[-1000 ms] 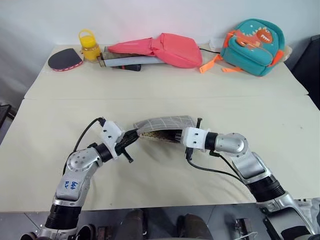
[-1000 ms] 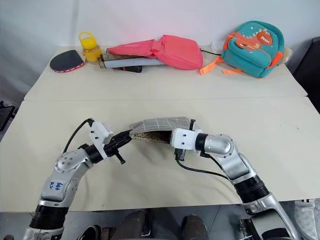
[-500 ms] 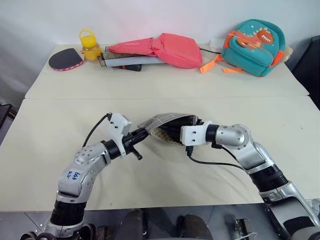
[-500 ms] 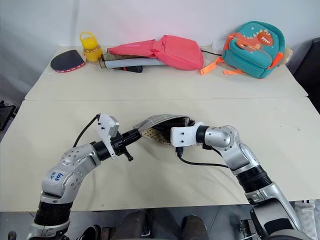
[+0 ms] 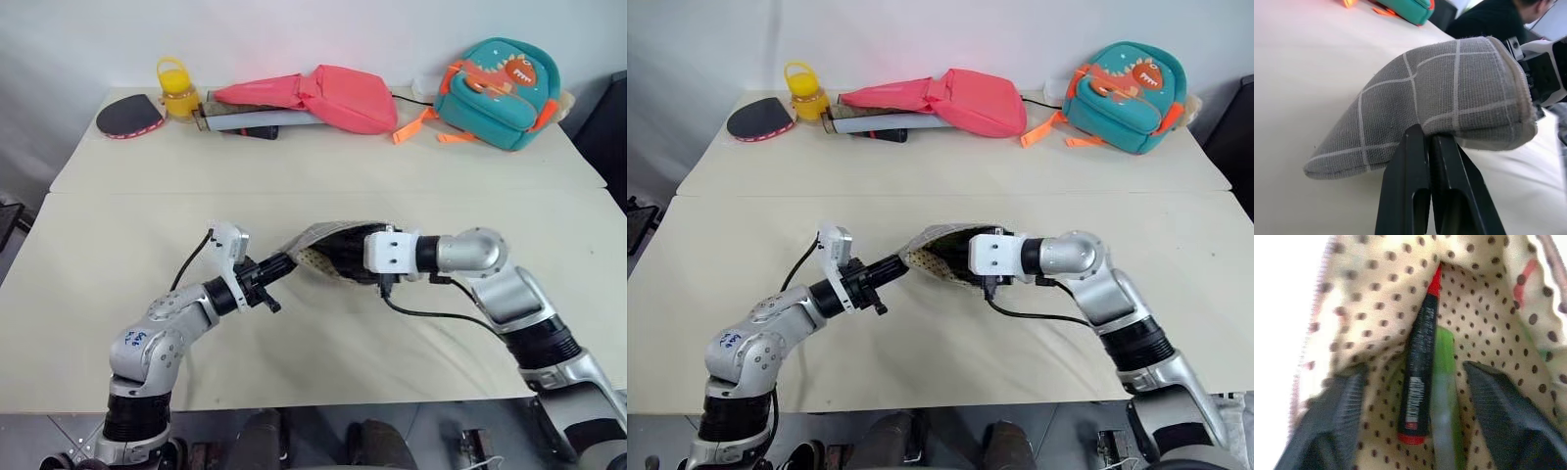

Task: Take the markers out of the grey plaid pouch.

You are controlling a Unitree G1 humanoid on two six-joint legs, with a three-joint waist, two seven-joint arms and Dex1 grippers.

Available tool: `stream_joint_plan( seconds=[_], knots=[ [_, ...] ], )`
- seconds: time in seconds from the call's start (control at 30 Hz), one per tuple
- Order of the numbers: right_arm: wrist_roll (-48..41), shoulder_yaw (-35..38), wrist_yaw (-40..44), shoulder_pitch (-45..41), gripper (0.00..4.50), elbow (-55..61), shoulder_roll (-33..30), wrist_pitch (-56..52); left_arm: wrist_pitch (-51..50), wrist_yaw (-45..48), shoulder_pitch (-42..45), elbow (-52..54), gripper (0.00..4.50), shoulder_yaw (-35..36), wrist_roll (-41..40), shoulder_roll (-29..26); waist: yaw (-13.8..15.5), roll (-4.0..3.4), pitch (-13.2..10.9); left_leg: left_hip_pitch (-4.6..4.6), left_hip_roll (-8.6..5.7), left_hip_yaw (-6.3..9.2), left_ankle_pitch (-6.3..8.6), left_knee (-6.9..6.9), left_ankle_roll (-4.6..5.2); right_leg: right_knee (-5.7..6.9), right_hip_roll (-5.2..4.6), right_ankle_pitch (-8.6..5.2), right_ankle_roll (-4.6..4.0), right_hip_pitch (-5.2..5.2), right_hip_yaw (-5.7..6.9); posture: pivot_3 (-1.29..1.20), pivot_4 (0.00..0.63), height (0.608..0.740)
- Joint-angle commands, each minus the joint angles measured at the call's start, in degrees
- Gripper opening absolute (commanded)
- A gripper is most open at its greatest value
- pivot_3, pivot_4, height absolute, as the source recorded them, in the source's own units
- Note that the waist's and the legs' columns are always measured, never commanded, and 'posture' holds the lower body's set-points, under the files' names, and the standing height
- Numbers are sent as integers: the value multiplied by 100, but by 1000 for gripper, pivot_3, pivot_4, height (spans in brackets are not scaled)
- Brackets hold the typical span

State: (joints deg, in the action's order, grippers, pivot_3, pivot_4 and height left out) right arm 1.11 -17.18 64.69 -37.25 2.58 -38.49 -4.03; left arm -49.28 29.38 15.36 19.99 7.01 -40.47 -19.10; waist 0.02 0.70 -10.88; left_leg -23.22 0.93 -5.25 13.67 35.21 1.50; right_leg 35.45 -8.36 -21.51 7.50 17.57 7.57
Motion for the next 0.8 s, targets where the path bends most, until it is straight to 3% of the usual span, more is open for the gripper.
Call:
stream_joint_plan(
  seconds=[0.03,0.3,0.53,0.6,0.77,0.8],
  knots=[
    [-480,212,554,-326,2849,403,-242,-533,-534,87,105,60,0,159,-727,26,-8,0,0,1,1,1,0,0,0,-1,1,0,0,-2,1,0,150,740],
    [-675,-70,1286,-948,2849,412,-514,-1397,-1327,-32,305,-275,0,246,-1488,138,-4,1,0,1,0,1,0,1,1,-4,0,0,0,-3,0,0,150,740],
    [256,-598,958,-720,2849,-257,-476,-392,-839,-5,-47,-548,0,-20,-951,166,-6,1,0,1,-1,-3,0,1,0,-11,3,0,0,-4,-1,0,150,740],
    [431,-653,890,-717,2485,-471,-464,-138,-751,-25,-100,-525,0,-75,-877,186,-5,1,0,1,-2,-3,0,1,0,-18,2,0,0,-5,-1,0,150,740],
    [560,-693,817,-737,2485,-580,-329,119,-693,-117,-78,-502,0,-45,-932,266,-9,1,0,1,0,-5,-5,6,0,-38,3,0,0,-7,-4,0,150,740],
    [540,-696,839,-706,2320,-514,-296,64,-691,-137,-67,-511,0,-37,-940,280,-8,1,0,1,0,-5,-5,6,0,-38,3,0,0,-7,-4,0,150,740]
  ],
)
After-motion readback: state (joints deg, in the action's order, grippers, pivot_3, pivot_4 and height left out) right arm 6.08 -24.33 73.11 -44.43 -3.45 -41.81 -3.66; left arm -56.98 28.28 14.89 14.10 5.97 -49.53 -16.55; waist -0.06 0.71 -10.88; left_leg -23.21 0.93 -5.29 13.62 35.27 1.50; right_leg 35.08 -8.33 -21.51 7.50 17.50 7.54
